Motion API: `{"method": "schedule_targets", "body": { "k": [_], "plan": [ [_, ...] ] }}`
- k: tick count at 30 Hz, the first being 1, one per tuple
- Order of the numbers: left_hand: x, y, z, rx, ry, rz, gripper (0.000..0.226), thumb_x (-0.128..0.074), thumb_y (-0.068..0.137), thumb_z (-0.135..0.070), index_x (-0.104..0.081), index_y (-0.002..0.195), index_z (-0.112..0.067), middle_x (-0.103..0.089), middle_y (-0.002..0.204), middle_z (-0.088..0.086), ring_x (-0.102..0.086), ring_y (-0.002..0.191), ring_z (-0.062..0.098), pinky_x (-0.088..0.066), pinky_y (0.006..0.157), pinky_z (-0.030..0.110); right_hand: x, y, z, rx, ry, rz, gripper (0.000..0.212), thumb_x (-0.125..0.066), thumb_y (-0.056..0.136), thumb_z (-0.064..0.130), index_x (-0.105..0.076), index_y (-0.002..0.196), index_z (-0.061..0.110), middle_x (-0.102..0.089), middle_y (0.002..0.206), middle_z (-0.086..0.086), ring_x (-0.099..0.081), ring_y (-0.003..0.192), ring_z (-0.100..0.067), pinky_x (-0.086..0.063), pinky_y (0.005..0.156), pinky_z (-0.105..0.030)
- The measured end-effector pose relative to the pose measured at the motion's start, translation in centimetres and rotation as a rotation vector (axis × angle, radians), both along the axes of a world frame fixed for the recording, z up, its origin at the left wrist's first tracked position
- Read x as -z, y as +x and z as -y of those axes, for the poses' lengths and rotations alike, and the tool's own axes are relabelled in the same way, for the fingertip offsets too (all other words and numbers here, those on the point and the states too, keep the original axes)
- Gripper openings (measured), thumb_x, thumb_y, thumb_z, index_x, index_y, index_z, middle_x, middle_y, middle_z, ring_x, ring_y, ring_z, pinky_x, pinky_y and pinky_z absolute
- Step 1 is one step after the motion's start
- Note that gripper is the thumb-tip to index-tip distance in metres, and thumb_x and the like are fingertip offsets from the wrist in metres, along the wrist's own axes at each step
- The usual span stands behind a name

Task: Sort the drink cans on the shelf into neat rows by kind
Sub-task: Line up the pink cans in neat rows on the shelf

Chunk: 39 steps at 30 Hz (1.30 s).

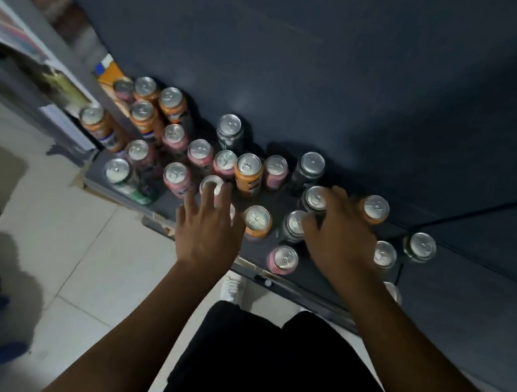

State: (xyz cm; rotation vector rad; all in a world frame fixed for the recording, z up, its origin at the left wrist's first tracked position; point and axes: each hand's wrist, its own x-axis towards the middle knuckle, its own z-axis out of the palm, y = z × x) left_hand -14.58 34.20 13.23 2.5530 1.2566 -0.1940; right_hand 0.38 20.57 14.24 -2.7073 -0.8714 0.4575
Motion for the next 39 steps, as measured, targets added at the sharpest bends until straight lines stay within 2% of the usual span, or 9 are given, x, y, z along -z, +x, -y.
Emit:
{"method": "schedule_targets", "body": {
  "k": [7,11,16,19,22,27,30,34,39],
  "plan": [
    [2.3,5.2,-5.3,0.222,-0.038,0.064,0.054,-0.058,0.096,-0.038,-0.048,0.142,-0.010,-0.049,0.147,0.015,-0.036,0.142,0.046,-0.038,0.110,0.055,3.5,-3.2,1.0,0.313,-0.014,-0.142,0.038,-0.056,0.098,0.034,-0.054,0.135,0.024,-0.063,0.131,-0.002,-0.061,0.115,-0.032,-0.044,0.078,-0.038],
    [3.7,8.5,-6.8,0.349,-0.005,0.051,0.052,-0.064,0.090,-0.036,-0.054,0.132,-0.009,-0.059,0.133,0.014,-0.048,0.130,0.041,-0.040,0.104,0.051,5.7,-4.2,1.4,0.450,-0.046,-0.288,0.033,-0.049,0.098,0.037,-0.054,0.130,0.030,-0.065,0.126,0.001,-0.061,0.109,-0.029,-0.039,0.077,-0.034],
    [5.9,12.3,-8.2,0.490,0.018,-0.096,0.069,-0.065,0.091,-0.036,-0.042,0.149,-0.007,-0.056,0.141,0.015,-0.047,0.132,0.039,-0.033,0.113,0.048,8.0,-6.6,1.7,0.534,0.009,-0.300,0.029,-0.055,0.096,0.040,-0.057,0.122,0.026,-0.062,0.119,0.006,-0.061,0.107,-0.022,-0.041,0.076,-0.032],
    [7.1,14.5,-8.8,0.526,-0.041,-0.199,0.080,-0.071,0.091,-0.032,-0.032,0.153,-0.001,-0.050,0.146,0.021,-0.047,0.134,0.040,-0.034,0.112,0.047,9.3,-8.1,2.0,0.610,0.083,-0.433,0.049,-0.073,0.087,0.050,-0.052,0.128,0.031,-0.052,0.111,0.018,-0.053,0.097,-0.007,-0.038,0.078,-0.028],
    [8.6,16.3,-9.2,0.547,-0.051,-0.325,0.080,-0.077,0.086,-0.032,-0.036,0.147,0.001,-0.052,0.143,0.022,-0.050,0.131,0.040,-0.042,0.104,0.047,11.5,-9.4,2.1,0.661,0.188,-0.604,0.076,-0.090,0.071,0.044,-0.038,0.127,0.045,-0.048,0.119,0.024,-0.049,0.107,-0.004,-0.040,0.087,-0.027],
    [9.9,18.3,-10.2,0.580,-0.082,-0.471,0.088,-0.083,0.082,-0.033,-0.033,0.150,-0.010,-0.056,0.141,0.018,-0.054,0.129,0.040,-0.044,0.098,0.046,15.3,-10.4,1.9,0.768,0.288,-0.641,0.079,-0.089,0.072,0.030,-0.032,0.123,0.050,-0.049,0.117,0.030,-0.052,0.108,-0.001,-0.043,0.087,-0.027],
    [11.2,18.8,-9.7,0.631,-0.094,-0.457,0.094,-0.086,0.079,-0.034,-0.029,0.152,-0.016,-0.055,0.141,0.017,-0.054,0.128,0.040,-0.046,0.097,0.048,17.3,-10.6,2.3,0.824,0.382,-0.647,0.071,-0.090,0.070,0.024,-0.046,0.123,0.042,-0.060,0.115,0.024,-0.059,0.104,0.005,-0.048,0.084,-0.021],
    [11.6,19.2,-9.9,0.629,-0.039,-0.431,0.078,-0.085,0.079,-0.036,-0.043,0.141,-0.014,-0.060,0.134,0.015,-0.057,0.124,0.038,-0.044,0.090,0.042,17.7,-9.8,2.1,0.863,0.441,-0.681,0.062,-0.090,0.071,0.016,-0.056,0.119,0.035,-0.067,0.106,0.019,-0.060,0.095,0.015,-0.045,0.071,-0.007],
    [10.9,18.4,-9.9,0.681,0.033,-0.314,0.069,-0.085,0.072,-0.047,-0.055,0.126,-0.015,-0.067,0.122,0.013,-0.060,0.117,0.037,-0.039,0.095,0.042,16.3,-9.6,2.6,0.977,0.546,-0.666,0.065,-0.095,0.064,0.023,-0.058,0.118,0.029,-0.070,0.105,0.014,-0.067,0.095,0.000,-0.050,0.077,-0.019]
  ]
}}
